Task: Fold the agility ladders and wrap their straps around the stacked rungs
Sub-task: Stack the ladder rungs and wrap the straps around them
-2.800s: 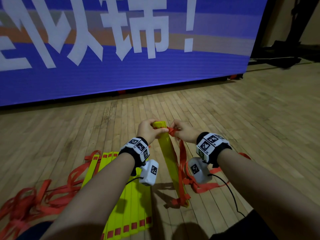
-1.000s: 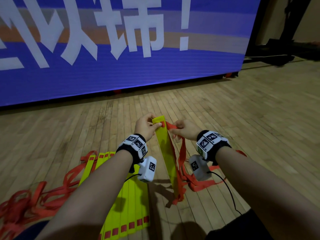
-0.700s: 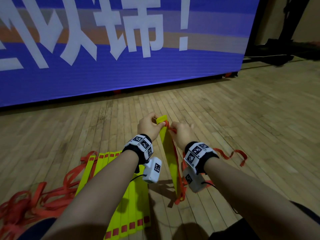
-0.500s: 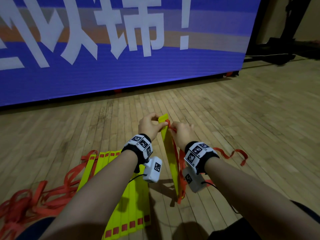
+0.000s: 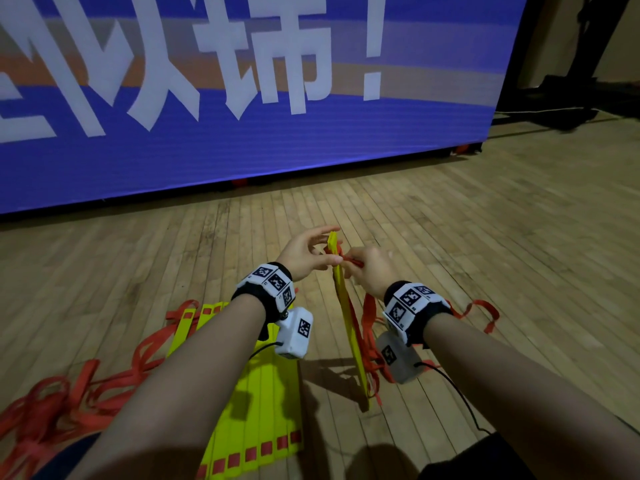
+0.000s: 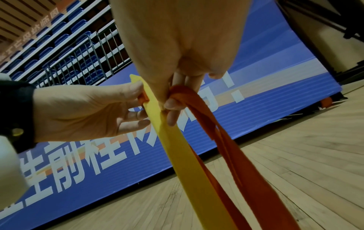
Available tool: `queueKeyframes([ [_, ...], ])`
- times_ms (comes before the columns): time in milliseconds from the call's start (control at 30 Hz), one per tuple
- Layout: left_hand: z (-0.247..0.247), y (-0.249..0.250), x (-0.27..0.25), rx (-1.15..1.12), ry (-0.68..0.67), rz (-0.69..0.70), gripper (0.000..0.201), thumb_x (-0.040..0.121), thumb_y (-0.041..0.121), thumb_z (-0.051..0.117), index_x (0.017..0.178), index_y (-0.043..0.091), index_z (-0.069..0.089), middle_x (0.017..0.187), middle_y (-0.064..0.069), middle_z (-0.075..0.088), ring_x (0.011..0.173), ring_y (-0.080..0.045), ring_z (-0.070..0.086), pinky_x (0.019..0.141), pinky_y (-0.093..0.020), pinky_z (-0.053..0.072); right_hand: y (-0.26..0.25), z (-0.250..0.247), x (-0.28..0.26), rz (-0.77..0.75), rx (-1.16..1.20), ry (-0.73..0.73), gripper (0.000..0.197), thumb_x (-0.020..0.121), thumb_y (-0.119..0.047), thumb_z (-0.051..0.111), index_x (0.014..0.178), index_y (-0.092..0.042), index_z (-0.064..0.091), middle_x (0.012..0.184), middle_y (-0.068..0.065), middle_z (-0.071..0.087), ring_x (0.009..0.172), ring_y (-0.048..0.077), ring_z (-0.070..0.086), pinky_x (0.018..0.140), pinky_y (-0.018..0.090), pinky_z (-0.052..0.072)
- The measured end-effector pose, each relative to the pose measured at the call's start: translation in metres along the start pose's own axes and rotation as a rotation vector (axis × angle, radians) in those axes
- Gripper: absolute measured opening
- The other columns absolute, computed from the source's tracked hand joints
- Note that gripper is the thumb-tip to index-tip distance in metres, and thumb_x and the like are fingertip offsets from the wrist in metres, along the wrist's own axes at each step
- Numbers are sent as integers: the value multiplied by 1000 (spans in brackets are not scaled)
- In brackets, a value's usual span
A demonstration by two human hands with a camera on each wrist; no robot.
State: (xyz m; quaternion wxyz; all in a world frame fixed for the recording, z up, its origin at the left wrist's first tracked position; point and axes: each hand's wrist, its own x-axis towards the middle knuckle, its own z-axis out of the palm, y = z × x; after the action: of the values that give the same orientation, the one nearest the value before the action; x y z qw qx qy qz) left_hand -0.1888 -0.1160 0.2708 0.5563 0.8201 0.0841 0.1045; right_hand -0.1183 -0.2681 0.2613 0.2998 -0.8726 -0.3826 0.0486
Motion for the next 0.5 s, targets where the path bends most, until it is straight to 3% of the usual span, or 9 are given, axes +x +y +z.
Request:
queueKeyframes([
  [100, 3, -1, 2, -14, 61, 4, 44, 79, 6, 75, 115, 23, 58, 110, 0, 65, 67, 2, 64, 66, -21, 54, 2, 3, -2, -33, 53, -39, 20, 97, -22, 49, 82, -22, 62, 76, 1, 69, 80, 18, 62, 103, 45, 34],
  [200, 7, -1, 5, -11, 131, -7, 45, 77, 6, 77, 118, 16, 60, 101, 3, 67, 72, 0, 65, 63, -19, 53, 5, 6, -2, -22, 97, -8, 19, 96, -22, 51, 90, -17, 69, 76, 2, 70, 74, 18, 63, 96, 47, 43],
  [300, 10, -4, 8, -11, 234, -28, 49, 72, 9, 82, 117, 11, 62, 103, -4, 68, 85, -9, 66, 71, -26, 57, 6, 9, -4, -19, 130, -14, 18, 95, -21, 53, 83, -19, 67, 65, -4, 64, 68, 16, 61, 95, 48, 43],
  [400, 11, -7, 9, 7, 318, -42, 53, 66, 14, 86, 113, 10, 64, 99, -3, 66, 94, -17, 64, 74, -32, 59, 5, 13, -2, -2, 144, 0, 21, 90, -27, 60, 81, -9, 67, 68, 3, 65, 72, 20, 61, 92, 44, 44],
  [500, 11, -5, 8, 34, 295, -21, 54, 66, 14, 86, 115, 10, 63, 102, -3, 65, 96, -11, 63, 75, -30, 59, 7, 18, 3, 26, 62, 58, 23, 89, -35, 62, 79, -15, 64, 75, 3, 68, 84, 21, 60, 86, 32, 28],
])
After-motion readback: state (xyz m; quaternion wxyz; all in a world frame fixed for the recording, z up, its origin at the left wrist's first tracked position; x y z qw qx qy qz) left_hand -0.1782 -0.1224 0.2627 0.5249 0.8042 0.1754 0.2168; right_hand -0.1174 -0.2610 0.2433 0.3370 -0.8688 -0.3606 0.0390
